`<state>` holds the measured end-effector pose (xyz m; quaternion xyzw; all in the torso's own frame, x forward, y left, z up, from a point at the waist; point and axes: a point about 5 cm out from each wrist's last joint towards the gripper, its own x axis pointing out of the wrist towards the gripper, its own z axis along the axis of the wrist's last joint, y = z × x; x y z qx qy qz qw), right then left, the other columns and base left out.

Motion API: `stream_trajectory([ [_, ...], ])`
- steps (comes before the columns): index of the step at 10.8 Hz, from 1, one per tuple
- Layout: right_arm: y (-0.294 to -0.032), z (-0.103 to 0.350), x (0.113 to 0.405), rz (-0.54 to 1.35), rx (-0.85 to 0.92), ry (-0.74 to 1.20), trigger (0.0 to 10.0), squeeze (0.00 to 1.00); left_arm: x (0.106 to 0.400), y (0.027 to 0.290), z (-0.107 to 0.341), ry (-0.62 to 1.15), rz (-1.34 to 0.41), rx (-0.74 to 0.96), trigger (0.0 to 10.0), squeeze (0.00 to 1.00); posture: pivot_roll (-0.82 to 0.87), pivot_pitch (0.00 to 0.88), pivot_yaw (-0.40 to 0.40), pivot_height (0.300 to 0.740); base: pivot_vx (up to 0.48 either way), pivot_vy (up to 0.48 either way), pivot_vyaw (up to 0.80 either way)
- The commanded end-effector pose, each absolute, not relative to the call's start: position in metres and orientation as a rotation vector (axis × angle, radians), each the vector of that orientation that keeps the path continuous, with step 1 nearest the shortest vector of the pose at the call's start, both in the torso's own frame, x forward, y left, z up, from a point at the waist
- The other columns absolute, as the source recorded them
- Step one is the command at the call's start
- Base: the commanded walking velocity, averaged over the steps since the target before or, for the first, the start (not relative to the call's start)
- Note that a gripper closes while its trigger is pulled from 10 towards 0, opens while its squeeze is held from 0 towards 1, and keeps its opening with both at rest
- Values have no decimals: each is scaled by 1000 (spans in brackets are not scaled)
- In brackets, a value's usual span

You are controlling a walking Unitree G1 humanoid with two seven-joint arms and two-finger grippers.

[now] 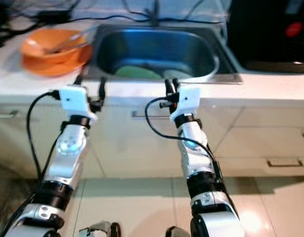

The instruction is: Kitchen organization

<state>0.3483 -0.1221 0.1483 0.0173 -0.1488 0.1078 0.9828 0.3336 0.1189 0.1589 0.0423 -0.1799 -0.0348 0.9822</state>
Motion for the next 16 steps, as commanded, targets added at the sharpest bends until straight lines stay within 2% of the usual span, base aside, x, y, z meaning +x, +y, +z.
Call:
stream_trajectory([
  [1, -122, 154, 350, 222, 20, -320, 10000, 0, 334, 119, 160, -352, -71, 90, 10000, 0, 94, 88, 8, 740, 0, 0, 0],
  [3, -119, 153, 349, 246, 14, -317, 10000, 0, 335, 122, 160, -350, -50, 99, 10000, 0, 95, 88, 8, 740, 0, 0, 625],
  [5, -121, 153, 350, 229, 38, -314, 10000, 0, 335, 123, 161, -348, -46, 115, 10000, 0, 97, 89, 8, 740, 270, 0, 0],
  [16, -119, 154, 350, 236, -16, -329, 10000, 0, 335, 122, 164, -363, -51, 134, 10000, 0, 102, 87, 8, 740, 342, 0, 88],
])
